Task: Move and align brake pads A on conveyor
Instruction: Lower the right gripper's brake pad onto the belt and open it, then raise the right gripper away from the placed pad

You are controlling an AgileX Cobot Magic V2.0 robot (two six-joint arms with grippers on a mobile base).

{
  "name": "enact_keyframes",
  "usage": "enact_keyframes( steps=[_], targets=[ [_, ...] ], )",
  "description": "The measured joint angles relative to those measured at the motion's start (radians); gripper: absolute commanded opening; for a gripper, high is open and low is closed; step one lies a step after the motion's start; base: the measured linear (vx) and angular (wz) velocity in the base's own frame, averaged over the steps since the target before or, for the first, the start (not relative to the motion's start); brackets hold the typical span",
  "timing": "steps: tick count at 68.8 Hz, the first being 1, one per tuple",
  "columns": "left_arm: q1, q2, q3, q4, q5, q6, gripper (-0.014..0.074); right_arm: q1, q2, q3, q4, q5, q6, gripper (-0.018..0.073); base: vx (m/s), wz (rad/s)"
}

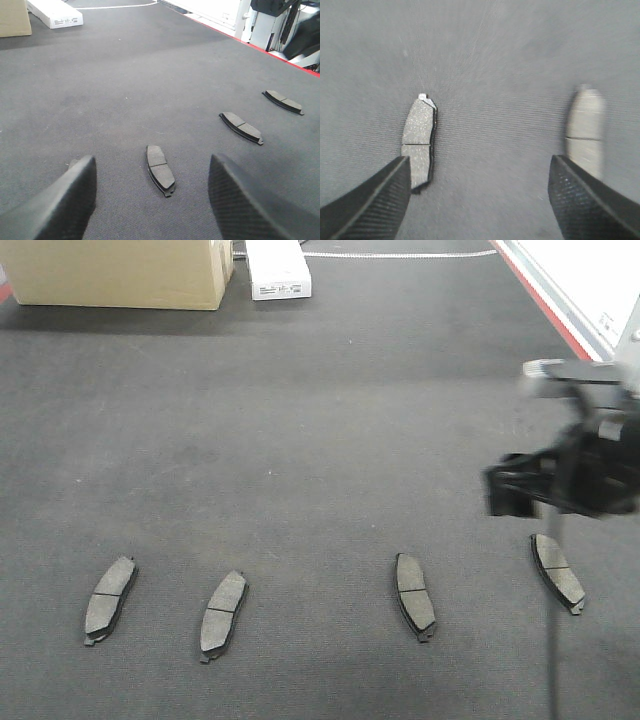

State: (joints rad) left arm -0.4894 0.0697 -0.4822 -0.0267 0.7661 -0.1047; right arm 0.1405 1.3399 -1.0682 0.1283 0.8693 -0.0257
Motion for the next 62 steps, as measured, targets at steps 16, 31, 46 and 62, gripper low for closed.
enact_keyframes(
  steps=[16, 31, 46, 62],
  targets=[
    [0.000, 0.000, 0.000, 0.000, 0.000, 0.000, 0.0449, -0.026, -0.393, 0.206, -0.016, -0.108, -0.010, 0.0548, 0.00, 0.00],
    [0.000, 0.000, 0.000, 0.000, 0.000, 0.000, 0.0449, -0.026, -0.776, 0.335, -0.018, -0.116, -0.042, 0.0536, 0.00, 0.00],
    [0.000, 0.000, 0.000, 0.000, 0.000, 0.000, 0.0449, -0.026, -1.136, 0.472, -0.019, -0.143, -0.079, 0.0536, 0.00, 0.00],
    [0.000, 0.000, 0.000, 0.000, 0.000, 0.009, 0.0398, -0.026, -1.312, 0.630, -0.019, -0.210, -0.081, 0.0494, 0.00, 0.00]
  ],
)
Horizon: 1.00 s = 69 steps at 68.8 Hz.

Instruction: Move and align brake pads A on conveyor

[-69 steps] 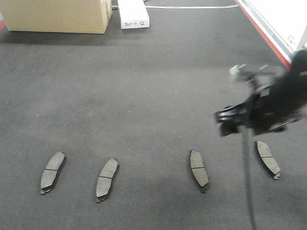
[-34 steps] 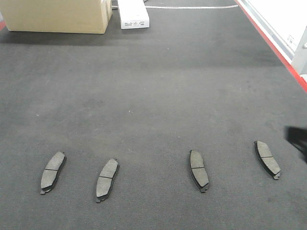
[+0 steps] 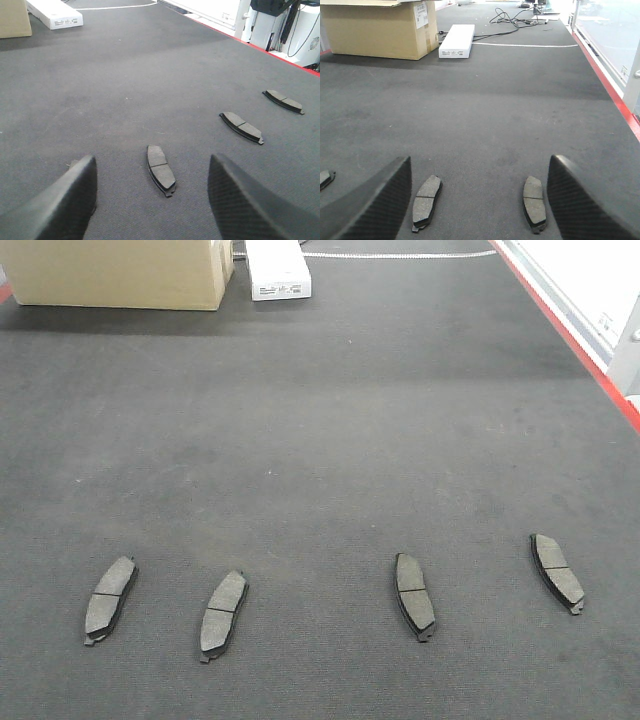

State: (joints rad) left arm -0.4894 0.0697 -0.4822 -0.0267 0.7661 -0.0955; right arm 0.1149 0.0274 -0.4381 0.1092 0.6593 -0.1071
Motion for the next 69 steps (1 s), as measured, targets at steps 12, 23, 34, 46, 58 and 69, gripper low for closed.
enact_keyframes(
  steps=[12, 23, 34, 46, 58, 69],
  targets=[
    [0.000, 0.000, 0.000, 0.000, 0.000, 0.032, 0.0061, 0.000, -0.007, 0.019, 0.003, -0.023, 0.000, 0.0143, 0.00, 0.00],
    [0.000, 0.000, 0.000, 0.000, -0.003, 0.041, -0.0008, 0.000, -0.007, 0.019, 0.039, -0.039, 0.000, -0.0011, 0.00, 0.00],
    [0.000, 0.000, 0.000, 0.000, -0.009, 0.042, -0.0008, 0.000, -0.007, 0.019, 0.051, -0.032, 0.000, -0.0010, 0.00, 0.00],
    [0.000, 0.000, 0.000, 0.000, 0.001, 0.042, -0.0007, 0.000, -0.007, 0.019, 0.051, -0.027, 0.000, -0.0010, 0.00, 0.00],
    [0.000, 0.000, 0.000, 0.000, 0.001, 0.042, -0.0007, 0.000, -0.007, 0.019, 0.051, -0.027, 0.000, -0.0010, 0.00, 0.00],
    [0.000, 0.000, 0.008, 0.002, -0.005, 0.042, -0.0007, 0.000, -0.007, 0.019, 0.052, -0.027, 0.000, -0.0010, 0.00, 0.00]
  ],
)
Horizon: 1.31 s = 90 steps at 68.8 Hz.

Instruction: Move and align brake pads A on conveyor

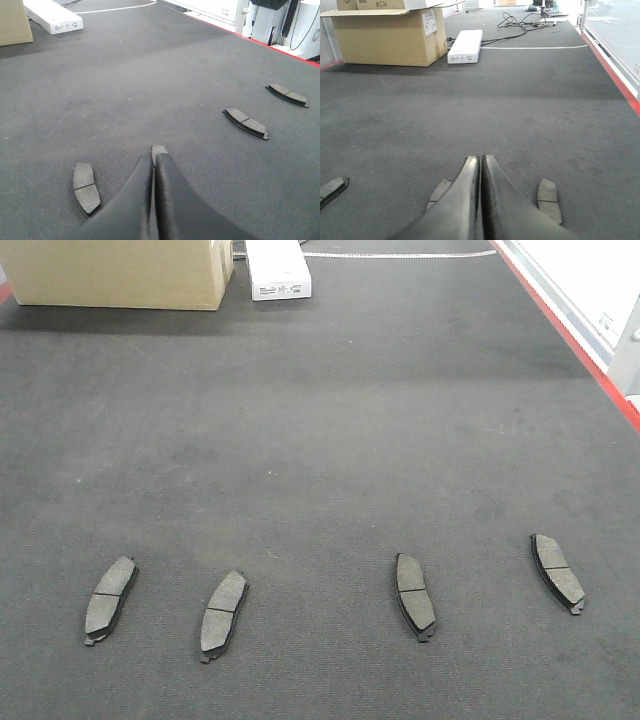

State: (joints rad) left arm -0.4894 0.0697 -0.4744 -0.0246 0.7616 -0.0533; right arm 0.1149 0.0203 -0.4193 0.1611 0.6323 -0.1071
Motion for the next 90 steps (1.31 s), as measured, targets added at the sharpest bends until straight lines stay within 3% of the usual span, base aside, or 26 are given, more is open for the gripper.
enact_keyframes(
  steps=[9, 26, 40, 61, 90],
  targets=[
    [0.031, 0.000, 0.059, 0.053, -0.073, 0.000, -0.0007, 0.000, 0.000, 0.000, 0.000, 0.001, 0.000, -0.0010, 0.00, 0.00],
    [0.262, -0.033, 0.340, 0.088, -0.468, -0.015, -0.0006, 0.000, 0.000, 0.000, 0.000, 0.002, 0.000, -0.0010, 0.00, 0.00],
    [0.381, -0.081, 0.499, 0.087, -0.632, -0.057, -0.0006, 0.000, 0.000, 0.000, 0.000, 0.006, 0.000, -0.0010, 0.00, 0.00],
    [0.407, -0.081, 0.500, 0.025, -0.642, -0.057, -0.0006, 0.000, 0.000, 0.000, 0.000, 0.007, 0.000, -0.0010, 0.00, 0.00],
    [0.407, -0.081, 0.500, 0.025, -0.642, -0.059, -0.0006, 0.000, 0.000, 0.000, 0.000, 0.007, 0.000, -0.0010, 0.00, 0.00]
  ],
)
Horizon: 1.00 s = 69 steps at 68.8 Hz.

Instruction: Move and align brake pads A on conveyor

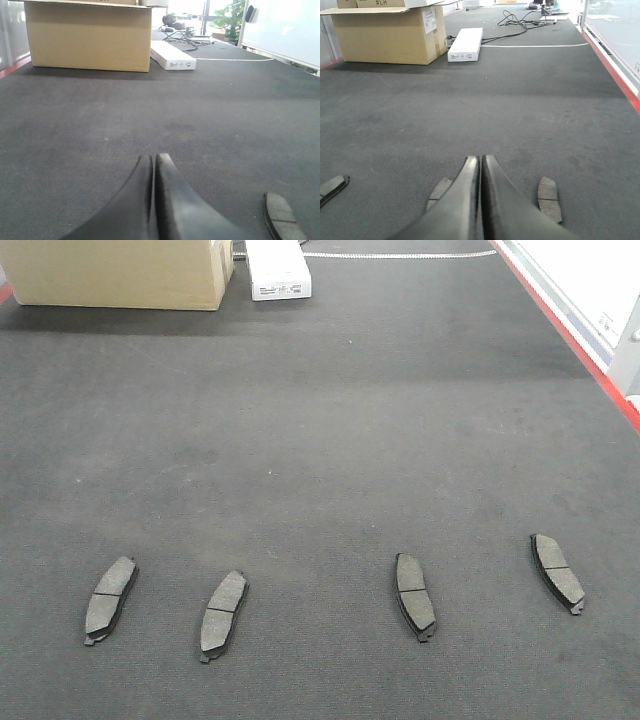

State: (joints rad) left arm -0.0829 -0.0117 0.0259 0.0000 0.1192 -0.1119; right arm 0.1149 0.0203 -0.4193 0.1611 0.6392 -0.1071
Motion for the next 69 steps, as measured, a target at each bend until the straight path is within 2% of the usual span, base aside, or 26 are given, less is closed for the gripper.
enact_keyframes(
  steps=[26, 32, 38, 48, 61, 69],
  targets=[
    [0.000, 0.000, 0.000, 0.000, 0.000, -0.001, -0.0006, 0.000, 0.000, 0.000, 0.000, 0.000, 0.000, -0.0010, 0.00, 0.00],
    [0.000, 0.000, 0.000, 0.000, 0.000, -0.001, -0.0006, -0.005, 0.000, 0.002, -0.030, -0.020, -0.012, -0.0010, 0.00, 0.00],
    [0.000, 0.000, 0.000, 0.000, 0.000, -0.001, -0.0006, -0.051, -0.003, 0.021, -0.077, -0.053, -0.021, -0.0010, 0.00, 0.00],
    [0.000, 0.000, 0.000, 0.000, 0.000, -0.001, -0.0006, -0.127, -0.004, 0.131, -0.102, -0.156, -0.023, -0.0010, 0.00, 0.00],
    [0.000, 0.000, 0.000, 0.000, -0.001, -0.001, -0.0006, -0.121, -0.031, 0.332, -0.104, -0.322, -0.018, -0.0010, 0.00, 0.00],
    [0.000, 0.000, 0.000, 0.000, -0.001, -0.001, -0.0006, -0.120, -0.031, 0.431, -0.103, -0.410, 0.020, -0.0010, 0.00, 0.00]
  ],
)
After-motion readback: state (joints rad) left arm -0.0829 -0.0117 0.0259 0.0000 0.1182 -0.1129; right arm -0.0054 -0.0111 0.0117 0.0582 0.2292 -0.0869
